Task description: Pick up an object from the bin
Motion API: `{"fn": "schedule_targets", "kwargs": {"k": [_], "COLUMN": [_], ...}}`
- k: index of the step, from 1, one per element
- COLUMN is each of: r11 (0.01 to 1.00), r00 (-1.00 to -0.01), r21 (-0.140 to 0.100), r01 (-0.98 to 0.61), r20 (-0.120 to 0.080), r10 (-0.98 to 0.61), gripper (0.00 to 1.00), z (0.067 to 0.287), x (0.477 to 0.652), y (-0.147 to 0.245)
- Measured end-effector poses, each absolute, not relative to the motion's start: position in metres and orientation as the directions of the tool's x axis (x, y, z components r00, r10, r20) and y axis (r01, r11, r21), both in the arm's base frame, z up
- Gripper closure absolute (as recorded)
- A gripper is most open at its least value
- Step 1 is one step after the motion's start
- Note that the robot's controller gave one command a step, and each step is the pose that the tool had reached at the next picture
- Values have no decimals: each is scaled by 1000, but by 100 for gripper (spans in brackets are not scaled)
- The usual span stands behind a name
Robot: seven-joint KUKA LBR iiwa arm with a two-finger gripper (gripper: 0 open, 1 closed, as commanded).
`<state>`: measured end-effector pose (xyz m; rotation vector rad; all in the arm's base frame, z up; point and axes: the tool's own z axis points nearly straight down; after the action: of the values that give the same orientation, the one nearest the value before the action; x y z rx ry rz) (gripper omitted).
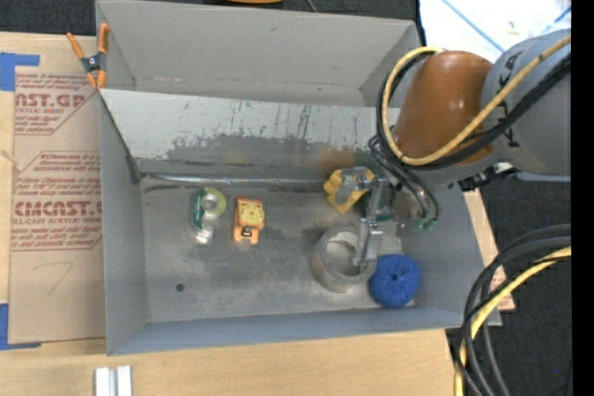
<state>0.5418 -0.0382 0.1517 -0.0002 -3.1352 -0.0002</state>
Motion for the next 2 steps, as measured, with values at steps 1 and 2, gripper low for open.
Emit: {"fn": "schedule_targets", "kwargs": {"k": [1,2], "r11": [1000,924], "r00": [-1000,-924], "r21": [0,-1], "r01": [0,-383], "r20": [-1,-1], "r10": [0,-383], "gripper": [0,0], "z": [156,164], "x": [544,533], "y": [-38,-80]}}
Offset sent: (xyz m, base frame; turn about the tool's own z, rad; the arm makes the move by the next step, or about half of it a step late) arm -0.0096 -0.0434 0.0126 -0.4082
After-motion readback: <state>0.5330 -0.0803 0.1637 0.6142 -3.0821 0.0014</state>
